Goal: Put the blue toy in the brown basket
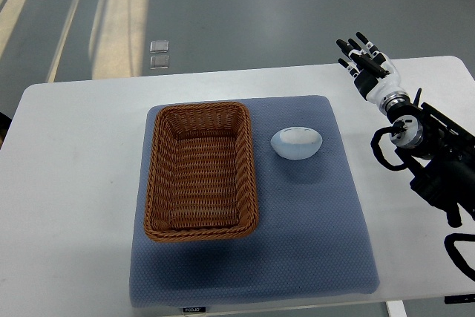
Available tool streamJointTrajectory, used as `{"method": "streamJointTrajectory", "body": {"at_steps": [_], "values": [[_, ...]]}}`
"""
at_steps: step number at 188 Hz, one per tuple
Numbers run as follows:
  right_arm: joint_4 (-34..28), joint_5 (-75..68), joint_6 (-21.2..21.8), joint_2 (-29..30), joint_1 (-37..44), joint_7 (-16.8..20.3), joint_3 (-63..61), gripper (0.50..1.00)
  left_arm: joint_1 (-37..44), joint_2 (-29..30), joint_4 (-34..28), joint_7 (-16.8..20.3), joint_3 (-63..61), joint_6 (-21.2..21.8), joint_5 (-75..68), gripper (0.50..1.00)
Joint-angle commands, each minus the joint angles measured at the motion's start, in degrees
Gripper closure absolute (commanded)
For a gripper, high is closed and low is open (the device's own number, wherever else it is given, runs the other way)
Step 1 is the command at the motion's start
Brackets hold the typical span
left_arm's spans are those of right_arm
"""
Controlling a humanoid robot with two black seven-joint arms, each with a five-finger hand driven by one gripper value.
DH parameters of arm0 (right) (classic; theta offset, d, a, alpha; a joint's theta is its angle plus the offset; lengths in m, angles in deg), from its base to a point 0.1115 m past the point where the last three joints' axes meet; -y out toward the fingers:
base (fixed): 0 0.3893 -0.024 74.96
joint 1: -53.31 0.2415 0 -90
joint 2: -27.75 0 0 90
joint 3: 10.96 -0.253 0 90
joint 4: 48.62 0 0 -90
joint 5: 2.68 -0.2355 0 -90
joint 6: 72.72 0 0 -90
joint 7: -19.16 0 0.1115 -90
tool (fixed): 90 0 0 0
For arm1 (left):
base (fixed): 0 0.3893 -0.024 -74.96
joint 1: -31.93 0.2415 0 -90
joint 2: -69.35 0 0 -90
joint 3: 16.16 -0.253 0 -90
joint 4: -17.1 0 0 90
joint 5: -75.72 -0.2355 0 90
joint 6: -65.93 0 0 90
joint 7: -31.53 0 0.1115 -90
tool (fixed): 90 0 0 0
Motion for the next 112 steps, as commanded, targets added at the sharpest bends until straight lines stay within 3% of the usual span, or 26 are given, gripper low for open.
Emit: {"method": "streamJointTrajectory", "body": {"at_steps": [1, 112], "values": [[0.0, 0.0, 0.0, 0.0, 0.0, 0.0, 0.0, 0.589, 0.0, 0.0, 0.1, 0.0, 0.2, 0.0, 0.1, 0.500], [0.0, 0.0, 0.0, 0.0, 0.0, 0.0, 0.0, 0.589, 0.4, 0.0, -0.2, 0.0, -0.2, 0.1, 0.0, 0.500]]}}
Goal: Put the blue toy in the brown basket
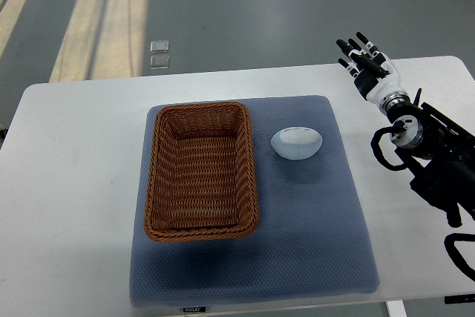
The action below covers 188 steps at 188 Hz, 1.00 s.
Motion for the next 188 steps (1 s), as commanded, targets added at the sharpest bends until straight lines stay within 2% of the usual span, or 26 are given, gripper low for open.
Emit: {"method": "streamJointTrajectory", "body": {"at_steps": [1, 122, 162, 188], "values": [[0.0, 0.0, 0.0, 0.0, 0.0, 0.0, 0.0, 0.589, 0.0, 0.0, 0.1, 0.0, 0.0, 0.0, 0.0, 0.500], [-0.5, 0.1, 0.0, -0.5, 0.2, 0.3, 0.2, 0.589, 0.0, 0.0, 0.0, 0.0, 0.0, 0.0, 0.0, 0.500], [-0.6, 1.5, -0.5, -0.7, 2.7, 0.6, 1.4, 0.589, 0.0, 0.0, 0.0, 0.0, 0.0, 0.0, 0.0, 0.500], [-0.7, 7.3, -0.3, -1.2, 5.7, 0.7, 6.5, 0.589, 0.0, 0.0, 0.0, 0.0, 0.0, 0.0, 0.0, 0.500]]}}
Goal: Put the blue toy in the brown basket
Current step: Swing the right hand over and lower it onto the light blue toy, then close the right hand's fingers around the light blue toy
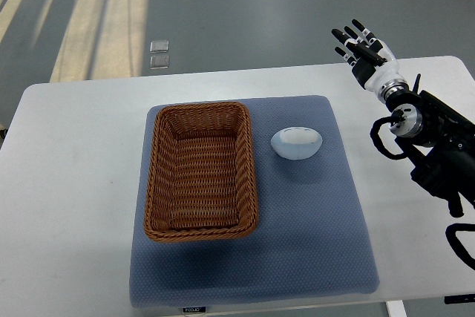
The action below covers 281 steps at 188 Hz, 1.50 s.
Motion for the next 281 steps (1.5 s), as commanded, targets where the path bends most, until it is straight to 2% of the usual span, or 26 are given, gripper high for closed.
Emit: {"method": "streamJointTrajectory", "body": {"at_steps": [1, 23, 59, 81, 120, 161, 177, 193, 238, 268, 281], "values": [[-0.1, 4.3, 0.4, -0.5, 2.3, 0.0, 3.7, 0.589, 0.0, 0.0, 0.0, 0.0, 0.0, 0.0, 0.0, 0.500], [-0.8, 9.7, 1.3, -3.9, 5.1, 0.0, 9.2, 0.589, 0.0, 0.0, 0.0, 0.0, 0.0, 0.0, 0.0, 0.500], [-4.2, 17.2, 5.7, -9.5, 11.1, 0.1, 21.4, 0.589, 0.0, 0.0, 0.0, 0.0, 0.0, 0.0, 0.0, 0.500], [-9.8, 20.6, 7.8, -13.8, 15.3, 0.1, 30.1, 0.589, 0.0, 0.0, 0.0, 0.0, 0.0, 0.0, 0.0, 0.500], [-20.0, 24.6, 8.6, -18.6, 22.5, 0.3, 45.1, 0.589, 0.0, 0.0, 0.0, 0.0, 0.0, 0.0, 0.0, 0.500], [-25.2, 31.5, 12.1, -19.0, 27.1, 1.3, 53.7, 0.589, 0.0, 0.0, 0.0, 0.0, 0.0, 0.0, 0.0, 0.500], [-25.7, 34.2, 13.3, -18.4, 27.6, 2.9, 56.4, 0.589, 0.1, 0.0, 0.0, 0.0, 0.0, 0.0, 0.0, 0.500], [-25.7, 35.7, 14.3, -18.1, 27.6, 3.1, 58.8, 0.589, 0.0, 0.0, 0.0, 0.0, 0.0, 0.0, 0.0, 0.500], [-25.6, 40.1, 13.6, -17.6, 25.6, 3.2, 61.8, 0.589, 0.0, 0.0, 0.0, 0.0, 0.0, 0.0, 0.0, 0.500], [-25.2, 42.1, 12.4, -17.1, 23.9, 6.6, 61.8, 0.591, 0.0, 0.0, 0.0, 0.0, 0.0, 0.0, 0.0, 0.500], [-25.2, 42.4, 12.2, -16.7, 23.8, 6.8, 61.8, 0.591, 0.0, 0.0, 0.0, 0.0, 0.0, 0.0, 0.0, 0.500]]}}
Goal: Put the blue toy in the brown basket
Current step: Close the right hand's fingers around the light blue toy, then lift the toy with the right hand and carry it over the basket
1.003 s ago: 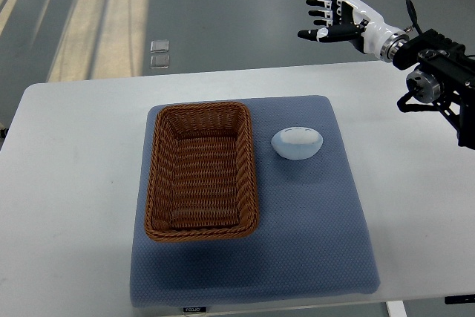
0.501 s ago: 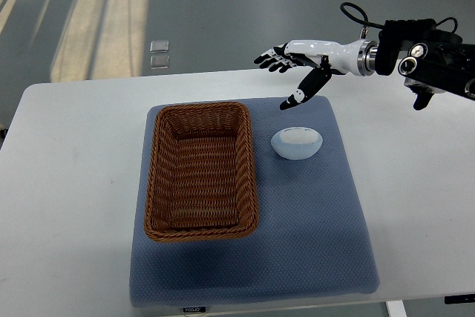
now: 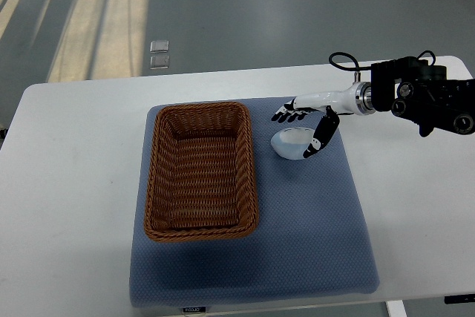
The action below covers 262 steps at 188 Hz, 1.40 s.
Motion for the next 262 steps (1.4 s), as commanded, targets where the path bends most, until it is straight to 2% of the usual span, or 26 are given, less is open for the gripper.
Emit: {"method": "streamJointTrajectory", "body": {"at_steps": [1, 49, 63, 80, 135, 147, 162, 164, 181, 262], "values": [[0.1, 0.6, -0.4, 0.5, -0.4, 0.8, 0.0, 0.591, 0.0, 0.0, 0.0, 0.0, 0.0, 0.0, 0.0, 0.500], [0.1, 3.7, -0.3, 1.6, -0.6, 0.8, -0.1, 0.599, 0.0, 0.0, 0.0, 0.0, 0.0, 0.0, 0.0, 0.500], [0.1, 5.1, -0.3, 1.6, -1.1, 0.8, -0.1, 0.619, 0.0, 0.0, 0.0, 0.0, 0.0, 0.0, 0.0, 0.500], [0.5, 7.3, -0.4, 1.7, -1.3, 0.8, -0.3, 0.670, 0.0, 0.0, 0.0, 0.0, 0.0, 0.0, 0.0, 0.500], [0.8, 10.6, -0.3, 2.4, -0.7, 0.5, -0.7, 0.681, 0.0, 0.0, 0.0, 0.0, 0.0, 0.0, 0.0, 0.500], [0.7, 11.0, -0.2, 2.6, -0.8, 0.4, -0.7, 0.730, 0.0, 0.0, 0.0, 0.0, 0.0, 0.0, 0.0, 0.500], [0.7, 11.3, 0.0, 3.0, -0.7, 0.3, -0.7, 0.869, 0.0, 0.0, 0.0, 0.0, 0.0, 0.0, 0.0, 0.500], [0.7, 11.3, 0.0, 3.0, -0.7, 0.3, -0.7, 0.869, 0.0, 0.0, 0.0, 0.0, 0.0, 0.0, 0.0, 0.500], [0.7, 11.6, 0.4, 3.4, -0.7, 0.2, -0.7, 1.000, 0.0, 0.0, 0.0, 0.0, 0.0, 0.0, 0.0, 0.500], [0.8, 11.0, 0.5, 2.4, 2.0, 0.1, -2.8, 1.000, 0.1, 0.0, 0.0, 0.0, 0.0, 0.0, 0.0, 0.500]]}}
